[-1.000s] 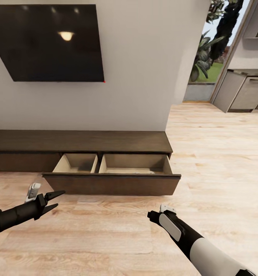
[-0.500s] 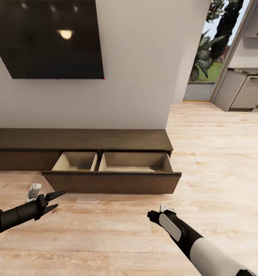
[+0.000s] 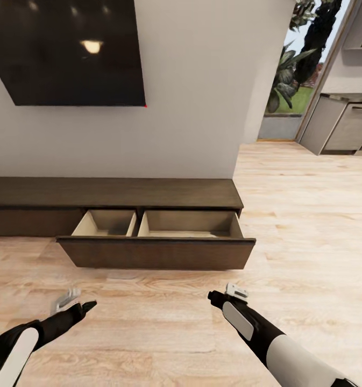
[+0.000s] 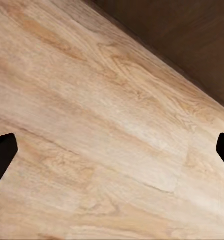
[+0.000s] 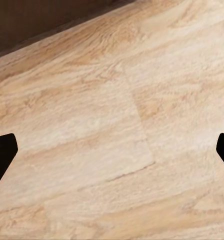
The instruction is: Place each of the two pumpkins and all three candles from the living room inside a cabinet in the living room (use any cabinet), then make sure every cabinet is closed, and position the cauldron so it is next to a table in the living room.
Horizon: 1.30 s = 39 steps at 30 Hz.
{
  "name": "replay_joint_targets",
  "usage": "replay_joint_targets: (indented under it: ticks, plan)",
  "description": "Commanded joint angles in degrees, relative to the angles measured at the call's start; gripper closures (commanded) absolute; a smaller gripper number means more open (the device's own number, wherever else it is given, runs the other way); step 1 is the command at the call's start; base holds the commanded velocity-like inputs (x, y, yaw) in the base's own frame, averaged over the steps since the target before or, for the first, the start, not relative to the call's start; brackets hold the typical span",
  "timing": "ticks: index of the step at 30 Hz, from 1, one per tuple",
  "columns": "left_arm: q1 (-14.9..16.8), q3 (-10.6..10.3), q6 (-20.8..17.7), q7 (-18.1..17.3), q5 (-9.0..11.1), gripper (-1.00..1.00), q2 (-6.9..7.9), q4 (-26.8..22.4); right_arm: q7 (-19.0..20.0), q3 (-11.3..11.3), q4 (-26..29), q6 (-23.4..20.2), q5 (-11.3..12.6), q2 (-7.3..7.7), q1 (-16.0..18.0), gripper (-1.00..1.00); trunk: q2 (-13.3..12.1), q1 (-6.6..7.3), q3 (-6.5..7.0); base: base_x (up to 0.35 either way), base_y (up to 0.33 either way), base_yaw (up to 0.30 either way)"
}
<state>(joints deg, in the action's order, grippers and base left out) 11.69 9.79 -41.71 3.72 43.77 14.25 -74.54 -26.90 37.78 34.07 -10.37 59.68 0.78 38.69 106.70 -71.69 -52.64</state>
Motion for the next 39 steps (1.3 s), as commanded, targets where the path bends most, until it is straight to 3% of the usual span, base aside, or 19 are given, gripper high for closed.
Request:
replay_joint_targets:
  ticks: [1,3,5,11,13,15,17,20,23,25,33,39]
  plan:
    - [0.05,-0.23,2.16,0.25,-1.39,-1.00,-0.84,1.85,-0.43,1.52,0.03,1.00,-0.41,0.07,0.03,-1.00,0.44,-0.22,-0.23,0.000,0.000,0.000]
    - [0.07,-1.89,6.27,0.06,-4.04,-1.00,-2.04,5.29,-0.43,4.19,-0.36,3.43,-2.71,0.14,0.00,-1.00,1.24,-0.66,-0.59,0.000,0.000,0.000]
    - [0.08,-3.70,8.98,0.02,-4.91,-1.00,-2.40,6.83,-0.43,5.10,-0.55,5.24,-4.09,0.18,-0.10,-1.00,2.04,-1.10,-0.95,0.000,0.000,0.000]
    - [0.31,-8.15,19.42,0.39,-5.76,-1.00,-2.69,12.42,-0.40,5.96,-5.00,11.07,-6.67,-0.35,-0.19,-1.00,4.45,-2.42,-2.03,0.000,0.000,0.000]
    - [0.48,-9.53,22.58,0.61,-6.19,-1.00,-2.84,14.03,-0.38,6.02,-7.91,14.06,-8.33,-0.96,-0.19,-1.00,5.25,-2.86,-2.39,0.000,0.000,0.000]
    - [0.68,-10.96,28.10,0.80,-7.49,-1.00,-3.26,15.98,-0.23,6.06,-12.61,19.96,-10.82,-2.22,-0.19,-1.00,6.05,-3.29,-2.74,0.000,0.000,0.000]
    - [0.84,-11.68,34.11,0.88,-9.51,-1.00,-3.81,18.25,0.71,6.04,-17.76,26.13,-13.31,-3.39,-0.20,-1.00,6.86,-3.73,-3.10,0.000,0.000,0.000]
    - [1.00,-12.13,40.75,0.95,-14.47,-1.00,-6.94,21.58,2.90,5.95,-23.49,32.60,-15.24,-4.09,-0.20,-1.00,8.06,-4.39,-3.64,0.000,0.000,0.000]
    - [1.04,-12.12,45.38,1.04,-20.31,-1.00,-9.75,25.13,4.05,5.92,-25.38,35.07,-15.82,-4.31,-0.20,-1.00,9.26,-5.05,-4.18,0.000,0.000,0.000]
    - [1.05,-11.99,48.77,1.09,-21.96,-1.00,-10.75,27.09,4.58,5.91,-25.68,35.66,-16.00,-4.36,-0.25,-1.00,10.07,-5.49,-4.54,0.000,0.000,0.000]
    - [1.04,-11.88,51.34,1.03,-22.84,-1.00,-11.17,30.94,10.18,5.84,-26.10,35.96,-15.82,-4.29,-0.38,-1.00,13.27,-7.25,-5.98,0.000,0.000,0.000]
    - [1.02,-11.89,51.85,1.02,-23.02,-1.00,-11.21,33.07,11.16,5.84,-26.19,35.73,-15.70,-4.28,-0.48,-1.00,15.68,-8.57,-7.05,0.000,0.000,0.000]
